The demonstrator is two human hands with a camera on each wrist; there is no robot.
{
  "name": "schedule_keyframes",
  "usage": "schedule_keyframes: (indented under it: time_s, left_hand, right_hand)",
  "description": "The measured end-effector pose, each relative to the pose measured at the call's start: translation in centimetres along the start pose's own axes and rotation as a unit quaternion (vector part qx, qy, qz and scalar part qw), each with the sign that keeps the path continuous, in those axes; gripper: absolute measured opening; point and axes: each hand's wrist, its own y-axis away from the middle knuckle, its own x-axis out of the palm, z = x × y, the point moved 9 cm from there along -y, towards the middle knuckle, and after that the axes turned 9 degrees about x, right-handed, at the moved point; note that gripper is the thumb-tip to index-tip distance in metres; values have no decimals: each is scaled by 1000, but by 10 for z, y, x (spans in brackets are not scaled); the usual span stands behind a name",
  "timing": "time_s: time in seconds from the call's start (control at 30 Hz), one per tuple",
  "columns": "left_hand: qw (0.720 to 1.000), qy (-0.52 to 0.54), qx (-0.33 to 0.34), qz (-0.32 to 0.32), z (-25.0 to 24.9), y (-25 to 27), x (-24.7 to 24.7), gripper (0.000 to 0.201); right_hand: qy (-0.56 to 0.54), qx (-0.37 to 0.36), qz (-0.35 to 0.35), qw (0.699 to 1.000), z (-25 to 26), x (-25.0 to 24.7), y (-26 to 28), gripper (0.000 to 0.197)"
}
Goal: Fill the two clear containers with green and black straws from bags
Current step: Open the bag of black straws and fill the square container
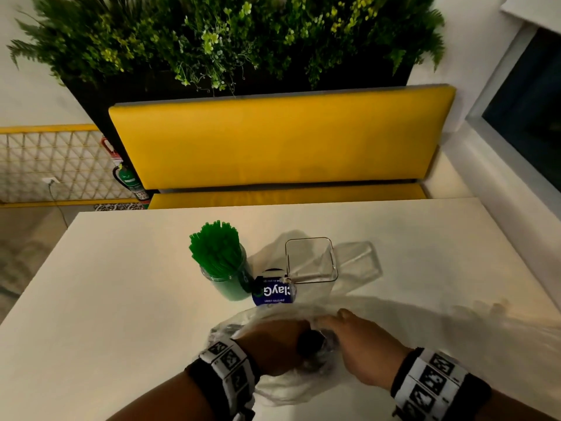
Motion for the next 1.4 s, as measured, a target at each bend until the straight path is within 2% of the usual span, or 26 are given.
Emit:
schedule_keyframes:
  time_s: [0.1, 0.23, 0.3, 0.37, 0.4, 0.47, 0.53, 0.6, 0.73, 0.83, 0.87, 0.93, 1.0, 1.03, 1.1, 1.13, 1.17, 1.2, 1.23, 1.27, 1.33, 1.4]
  left_hand:
    - [997, 65, 29, 6, -6, 5, -8, 33]
    - [987, 148, 59, -20, -17, 11, -26, 31]
    - [993, 114, 33, -20, -11, 10, -26, 34]
    - [998, 54, 13, 4, -10, 5, -21, 38]
    - [1000, 15, 14, 13, -13, 2, -20, 34]
    - [999, -28, 22, 12, -19, -4, -21, 30]
    - [999, 35, -5, -4, -8, -4, -19, 36]
    - [995, 95, -13, -19, 4, -1, -16, 39]
    - [987, 156, 32, 0, -7, 9, -19, 21]
    - [970, 235, 56, -31, -24, 21, -41, 20]
    - [947, 311, 70, -43, -32, 28, -55, 20]
    - [881, 451, 111, -96, -45, 42, -96, 22]
    - [822, 505, 141, -221, -45, 57, -156, 19]
    - [782, 519, 157, -308, -41, 65, -187, 14]
    - [670, 550, 175, -466, -23, 79, -234, 13]
    - [614, 567, 184, -518, -14, 79, -248, 15]
    - [572, 579, 180, -553, -4, 74, -255, 17]
    - [550, 583, 166, -574, 6, 63, -255, 17]
    - [554, 575, 138, -585, 14, 49, -251, 16]
    - [577, 560, 99, -586, 23, 33, -242, 14]
    - [658, 523, 3, -541, 37, -2, -211, 8]
    - [732, 496, -65, -463, 51, -32, -173, 15]
  right_hand:
    - [-75, -31, -18, 997, -1, -5, -6, 59]
    - [-112, -64, -27, 991, -1, -22, -9, 60]
    - [-178, -82, 28, 980, 2, -23, -10, 62]
    - [-286, -84, 119, 947, 10, -15, -9, 54]
    - [-326, -89, 152, 929, 15, -11, -10, 49]
    - [-343, -102, 144, 923, 17, -11, -16, 57]
    - [-301, -110, 88, 943, 10, -18, -23, 60]
    - [-241, -109, 64, 962, 0, -17, -30, 59]
    - [-88, -79, 10, 993, -23, -11, -33, 60]
    - [-24, -79, 8, 997, -19, -8, -24, 41]
    - [16, -81, 9, 997, -15, -3, -20, 36]
    - [93, -100, -6, 991, -5, 0, -15, 41]
    - [109, -125, -4, 986, 6, 0, -8, 41]
    - [118, -142, -2, 983, 9, 2, -5, 44]
    - [119, -165, -18, 979, 19, 0, 2, 52]
    - [116, -170, -33, 978, 23, -4, 4, 54]
    - [110, -168, -51, 978, 25, -9, 4, 59]
    - [108, -158, -61, 980, 26, -12, 1, 67]
    - [115, -139, -72, 981, 24, -17, -3, 75]
    - [122, -115, -82, 982, 22, -22, -8, 79]
    - [127, -84, -89, 984, 18, -30, -14, 71]
    - [120, -80, -87, 986, 16, -32, -17, 64]
